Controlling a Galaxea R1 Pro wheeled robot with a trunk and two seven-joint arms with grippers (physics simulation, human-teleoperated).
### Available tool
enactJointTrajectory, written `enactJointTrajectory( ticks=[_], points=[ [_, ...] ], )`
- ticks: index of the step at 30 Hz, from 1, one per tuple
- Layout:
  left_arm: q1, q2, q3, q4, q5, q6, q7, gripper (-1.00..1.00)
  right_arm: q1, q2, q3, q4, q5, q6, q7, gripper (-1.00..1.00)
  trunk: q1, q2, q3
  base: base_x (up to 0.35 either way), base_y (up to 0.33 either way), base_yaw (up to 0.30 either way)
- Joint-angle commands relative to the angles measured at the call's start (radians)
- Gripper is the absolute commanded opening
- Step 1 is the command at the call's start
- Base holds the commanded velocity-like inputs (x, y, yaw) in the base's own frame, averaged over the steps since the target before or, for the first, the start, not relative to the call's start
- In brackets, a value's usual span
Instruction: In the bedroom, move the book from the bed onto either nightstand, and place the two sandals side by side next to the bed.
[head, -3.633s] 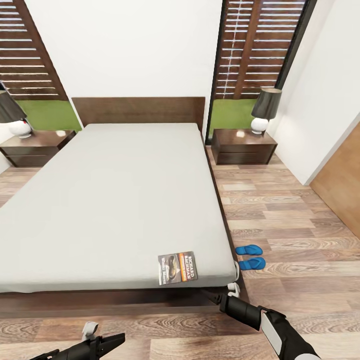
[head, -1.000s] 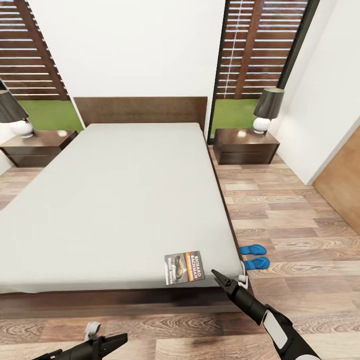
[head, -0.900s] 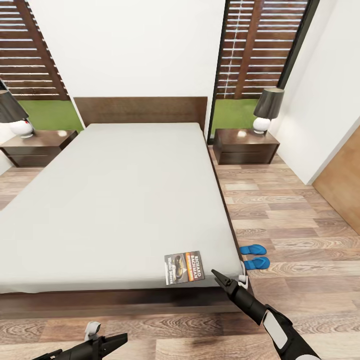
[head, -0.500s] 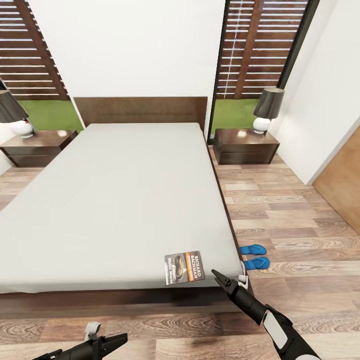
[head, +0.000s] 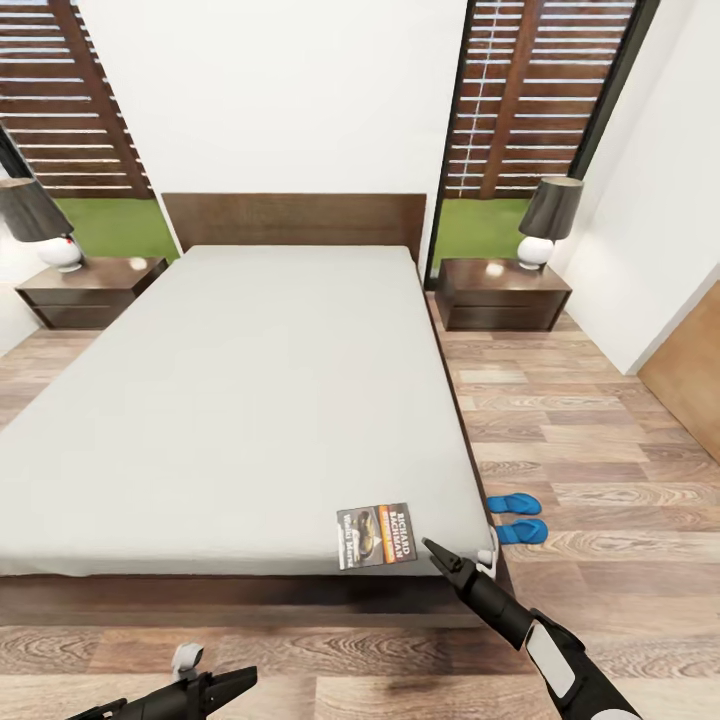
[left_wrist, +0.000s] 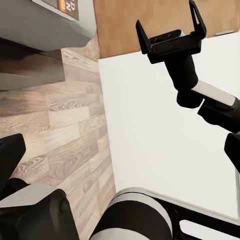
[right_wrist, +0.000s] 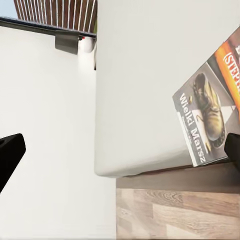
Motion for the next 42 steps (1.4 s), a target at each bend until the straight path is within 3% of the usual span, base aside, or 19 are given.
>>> enactJointTrajectory(
  ticks=[1,28,42],
  points=[
    [-0.001,0.000,-0.008,0.000,0.008,0.001,-0.002,1.00,0.000,0.000,-0.001,0.000,-0.006,0.009,0.002,1.00,0.000,0.000,-0.001,0.000,0.000,0.091],
    [-0.001,-0.002,-0.008,0.000,0.008,0.001,-0.002,1.00,0.000,0.000,-0.001,0.000,-0.006,0.009,0.002,1.00,0.000,0.000,-0.001,-0.058,0.000,0.010],
    [-0.001,-0.002,-0.008,0.000,0.008,0.001,-0.002,1.00,0.000,0.000,-0.001,0.000,-0.006,0.009,0.002,1.00,0.000,0.000,-0.001,0.000,0.000,0.242]
  ],
)
